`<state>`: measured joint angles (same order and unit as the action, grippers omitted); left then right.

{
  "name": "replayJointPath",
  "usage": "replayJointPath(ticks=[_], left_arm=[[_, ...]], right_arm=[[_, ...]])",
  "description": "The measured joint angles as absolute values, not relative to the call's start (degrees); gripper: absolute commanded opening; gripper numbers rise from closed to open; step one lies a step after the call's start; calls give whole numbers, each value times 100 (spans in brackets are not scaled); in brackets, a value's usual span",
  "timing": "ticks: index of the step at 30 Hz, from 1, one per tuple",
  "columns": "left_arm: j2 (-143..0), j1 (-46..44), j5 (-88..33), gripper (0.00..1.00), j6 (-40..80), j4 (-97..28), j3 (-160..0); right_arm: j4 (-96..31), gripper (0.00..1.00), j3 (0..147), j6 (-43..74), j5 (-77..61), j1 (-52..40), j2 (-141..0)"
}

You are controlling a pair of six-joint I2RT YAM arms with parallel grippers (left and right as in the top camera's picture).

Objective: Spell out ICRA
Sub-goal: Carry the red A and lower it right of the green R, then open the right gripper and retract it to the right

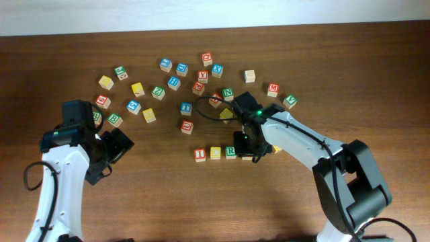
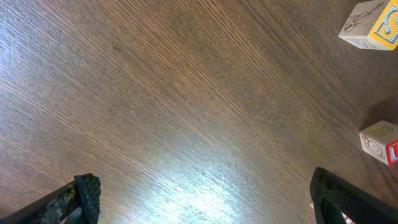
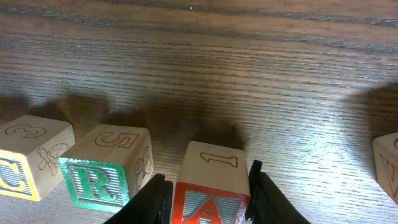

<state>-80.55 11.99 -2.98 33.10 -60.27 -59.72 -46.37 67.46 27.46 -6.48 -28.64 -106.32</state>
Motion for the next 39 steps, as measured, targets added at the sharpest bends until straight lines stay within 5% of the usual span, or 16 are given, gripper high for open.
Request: replayJointPath(ticks=[11, 14, 21, 30, 36, 39], left_arm=[[-8055, 1199, -298, 99, 3310, -6027, -5972], [-8055, 1199, -298, 99, 3310, -6027, -5972], [-8055, 1199, -298, 99, 3310, -6029, -5972], [-8055, 1199, -298, 99, 3310, -6027, -5972], [-8055, 1199, -298, 99, 3310, -6031, -5975], [-8055, 1199, -298, 99, 3310, -6029, -5975]], right_arm=[[-4534, 27, 6746, 2770, -648, -2864, -10632], [-4515, 35, 6746, 2788, -650, -2864, -10632], [-4711, 37, 6777, 2783, -648, -2864, -10632], [-5927, 37, 7887, 2626, -613, -2622, -10634], [-8141, 42, 9738, 2443, -150, -2622, -10444], [-8932, 96, 10333, 2390, 392, -2617, -9859]])
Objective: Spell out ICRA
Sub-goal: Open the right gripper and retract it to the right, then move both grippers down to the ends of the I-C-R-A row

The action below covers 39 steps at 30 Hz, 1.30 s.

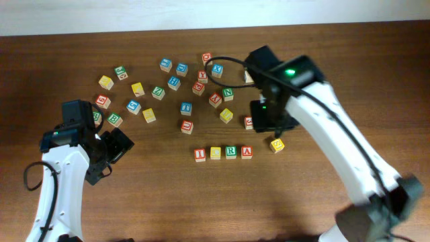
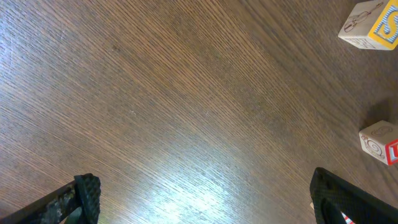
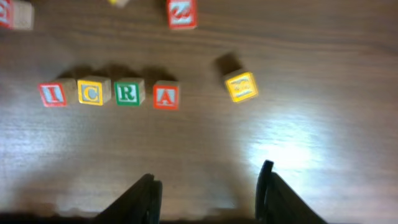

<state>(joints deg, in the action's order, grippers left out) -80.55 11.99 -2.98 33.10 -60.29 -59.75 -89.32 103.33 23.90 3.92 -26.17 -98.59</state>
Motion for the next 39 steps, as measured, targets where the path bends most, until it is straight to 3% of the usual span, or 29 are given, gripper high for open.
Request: replayJointPath(ticks=[4, 10, 18, 28, 30, 31, 32, 33, 34, 39], left_arm=[[-8055, 1199, -298, 99, 3310, -6031, -5975], [-8055, 1199, -298, 99, 3310, -6029, -5975], [-8055, 1199, -298, 99, 3310, -6027, -5975], [-8055, 1199, -298, 99, 3310, -6027, -5975], [-8055, 1199, -298, 99, 3310, -6029, -5975], [-8055, 1199, -298, 99, 3310, -6029, -5975], [-8055, 1199, -298, 99, 3310, -6027, -5975], [-8055, 1199, -298, 99, 3310, -6029, -5975], [-8055, 1199, -298, 99, 3310, -6034, -5975], [-8055, 1199, -303, 99, 3310, -6027, -5975]], right_arm=[[-9699, 98, 10484, 2377, 982, -1868, -8641], [-9699, 98, 10484, 2147, 1002, -486, -8224], [-9688, 98, 10057, 1590, 917, -436, -8237], [-9509, 97, 10042, 1581, -154, -436, -8359], [-9426, 73, 10042, 1581, -193, -436, -8359], [-9428, 48, 10033, 1577, -224, -436, -8359], [-9432, 29, 9977, 1562, -263, -436, -8359], [-9413, 19, 9854, 1555, -270, -436, -8353], [-9402, 13, 9675, 1549, -270, -436, -8350], [-8412, 4, 7734, 1717, -316, -436, -8392]])
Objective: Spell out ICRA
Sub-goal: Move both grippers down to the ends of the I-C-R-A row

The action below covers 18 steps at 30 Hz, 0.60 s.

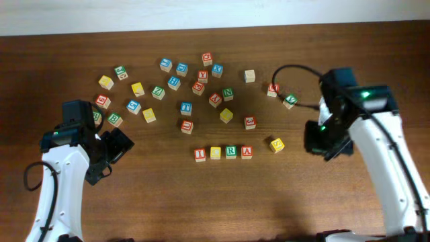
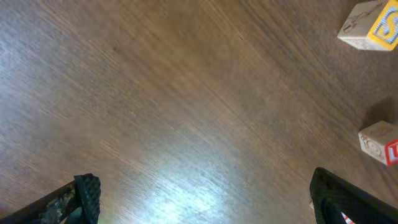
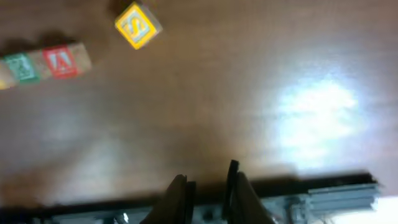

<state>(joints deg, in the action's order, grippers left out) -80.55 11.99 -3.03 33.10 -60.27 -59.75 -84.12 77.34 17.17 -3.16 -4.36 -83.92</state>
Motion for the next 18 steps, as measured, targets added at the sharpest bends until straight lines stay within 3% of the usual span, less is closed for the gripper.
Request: replayJointPath(ticks=[7, 18], left_arm=[[-8055, 1199, -471, 99, 3330, -6034, -5979], [-8055, 1083, -1463, 96, 2936, -6272, -5979]], right_arm=[[-5898, 4, 5286, 1833, -1653, -436, -8442], [-4644, 4, 5113, 2386, -1883, -574, -9334]])
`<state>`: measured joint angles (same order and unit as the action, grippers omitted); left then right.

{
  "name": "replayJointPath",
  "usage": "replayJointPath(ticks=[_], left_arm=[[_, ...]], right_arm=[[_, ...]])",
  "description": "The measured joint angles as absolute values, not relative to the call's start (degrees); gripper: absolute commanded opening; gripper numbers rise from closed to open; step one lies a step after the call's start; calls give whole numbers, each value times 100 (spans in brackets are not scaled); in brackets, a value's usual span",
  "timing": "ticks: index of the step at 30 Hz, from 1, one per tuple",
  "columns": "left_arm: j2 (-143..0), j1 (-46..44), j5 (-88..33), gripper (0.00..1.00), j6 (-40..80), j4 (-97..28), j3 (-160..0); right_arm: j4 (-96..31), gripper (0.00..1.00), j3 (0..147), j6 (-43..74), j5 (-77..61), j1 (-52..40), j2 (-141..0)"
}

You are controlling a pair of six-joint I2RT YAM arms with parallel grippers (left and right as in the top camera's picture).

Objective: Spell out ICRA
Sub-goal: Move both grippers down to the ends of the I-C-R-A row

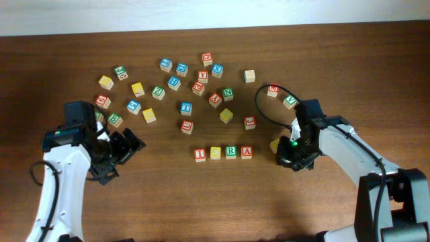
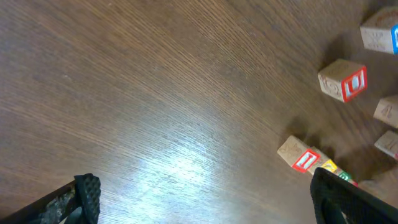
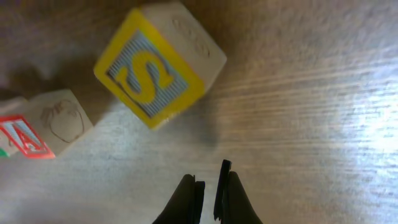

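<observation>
Four blocks stand in a row at the table's middle: red I [image 1: 200, 154], yellow C [image 1: 216, 153], green R [image 1: 231, 152], red A [image 1: 246, 152]. My right gripper [image 1: 290, 153] is low over the table, just right of a yellow S block [image 1: 275, 144]. Its wrist view shows the fingers [image 3: 209, 186] shut on nothing, the S block [image 3: 155, 68] close ahead and the A block [image 3: 25, 134] at the left edge. My left gripper [image 1: 124, 149] stands open at the left, empty [image 2: 202, 199], with the I block [image 2: 298, 155] ahead of its right finger.
Many loose letter blocks lie scattered across the back of the table, among them a red one [image 1: 250, 122] above the row, a red U [image 2: 343, 81], a red M [image 1: 273, 89] and a green one [image 1: 289, 101] at the right.
My right gripper, shut, has come down and leftward from the right side to sit just beside the yellow S block. The left gripper has shifted and turned slightly, so the row's left end shows in its view.
First my right gripper was round the red A block at the row's right end, next to R. Then it hung open high above, the A left standing in the row I C R A. Later it was shut off to the right, and now it is low by the S block.
</observation>
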<state>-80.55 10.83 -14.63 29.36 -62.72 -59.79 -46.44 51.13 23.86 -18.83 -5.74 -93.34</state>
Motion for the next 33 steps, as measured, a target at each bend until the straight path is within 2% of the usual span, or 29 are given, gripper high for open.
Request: replayJointPath(ticks=[10, 16, 17, 18, 20, 21, 22, 23, 26, 28, 29, 31, 32, 33], left_arm=[[-8055, 541, -1481, 98, 2827, -6169, -5979], [-8055, 541, -1481, 98, 2827, -6165, -5977], [-8055, 541, -1481, 98, 2810, -6165, -5966], [-8055, 541, -1481, 97, 2755, -6178, -5918], [-8055, 539, -1481, 85, 2445, -6333, -5837], [-8055, 510, -1474, 76, 2355, -6346, -5826], [-8055, 478, -1474, 70, 2311, -6337, -5817], [-8055, 390, -1481, 65, 2259, -6335, -5813], [-8055, 89, -1466, 32, 2178, -6270, -5804], [-8055, -174, -1382, 11, 2158, -6080, -5800], [-8055, -307, -1284, 9, 2161, -5999, -5798], [-8055, -550, -1035, 8, 2285, -5837, -5793], [-8058, -670, -937, 7, 2346, -5745, -5793], [-8086, -797, -867, 5, 2379, -5688, -5793]], right_arm=[[-3865, 5, 5118, 2578, -1739, -913, -9730], [-2239, 13, 5218, 2552, -757, -919, -9778], [-2226, 13, 5293, 2530, -565, -919, -9778], [-2357, 8, 5522, 2462, -276, -919, -9784], [-3452, 7, 6510, 2298, 3, -919, -9845], [-4235, 8, 6982, 2244, -51, -919, -9880], [-5041, 23, 7474, 2163, -257, -921, -9878], [-5417, 32, 7778, 2093, -434, -921, -9848], [-6390, 44, 7902, 1916, -810, -921, -9821], [-6381, 57, 7542, 1927, -941, -926, -9832], [-6193, 66, 7242, 1887, -998, -937, -9835], [-5920, 67, 6816, 1892, -1094, -965, -9856], [-5758, 67, 6615, 1881, -1184, -980, -9867], [-5520, 57, 6390, 1885, -1326, -985, -9870]])
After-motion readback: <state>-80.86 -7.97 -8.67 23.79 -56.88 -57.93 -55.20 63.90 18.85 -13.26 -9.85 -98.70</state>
